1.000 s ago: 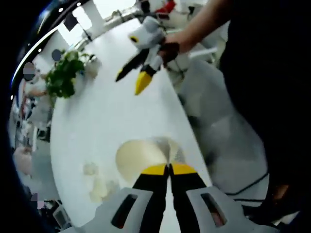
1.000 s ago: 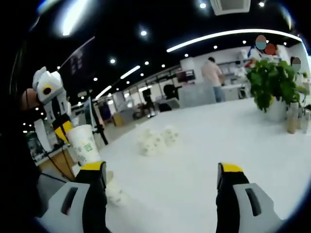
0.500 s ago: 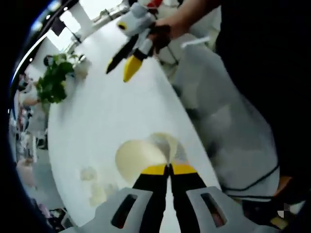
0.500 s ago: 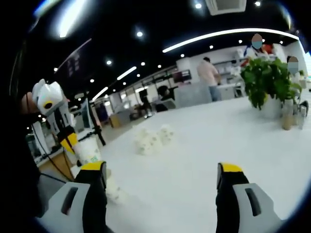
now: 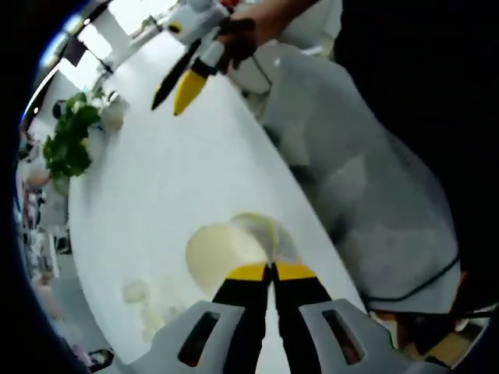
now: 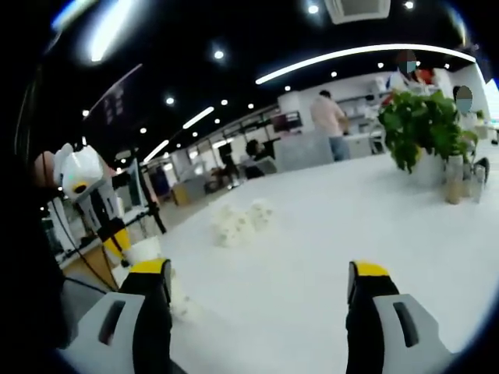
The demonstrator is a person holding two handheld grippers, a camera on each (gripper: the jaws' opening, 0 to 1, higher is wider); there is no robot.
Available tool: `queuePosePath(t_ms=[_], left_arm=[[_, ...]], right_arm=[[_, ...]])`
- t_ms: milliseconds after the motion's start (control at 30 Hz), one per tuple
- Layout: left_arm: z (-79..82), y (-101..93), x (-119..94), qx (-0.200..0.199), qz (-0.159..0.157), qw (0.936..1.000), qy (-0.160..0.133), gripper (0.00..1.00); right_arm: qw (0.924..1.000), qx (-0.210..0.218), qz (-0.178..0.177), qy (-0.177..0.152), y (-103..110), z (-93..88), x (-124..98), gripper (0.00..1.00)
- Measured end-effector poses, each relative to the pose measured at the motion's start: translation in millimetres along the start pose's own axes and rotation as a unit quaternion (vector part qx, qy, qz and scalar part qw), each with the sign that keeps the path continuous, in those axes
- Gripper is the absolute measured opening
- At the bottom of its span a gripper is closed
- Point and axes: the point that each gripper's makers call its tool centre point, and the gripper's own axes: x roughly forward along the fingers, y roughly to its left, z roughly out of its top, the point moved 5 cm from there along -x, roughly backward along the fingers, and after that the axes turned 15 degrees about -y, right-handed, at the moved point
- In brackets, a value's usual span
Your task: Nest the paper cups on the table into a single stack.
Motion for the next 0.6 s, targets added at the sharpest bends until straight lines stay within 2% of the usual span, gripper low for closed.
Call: queuePosePath(t_ms=[367, 600], left_arm=[[-3.1, -0.9, 15.4, 0.005, -0.009, 0.9999, -0.001, 0.0], [-4.8, -1.6, 24.5, 0.026, -0.018, 0.9995, 0.001, 0.01]], right_arm=[[1.0, 0.003, -0.008, 0.0, -2.0, -1.1, -8.5, 0.92], [1.0, 0.005, -0.006, 0.001, -1.0, -1.8, -8.9, 0.91]])
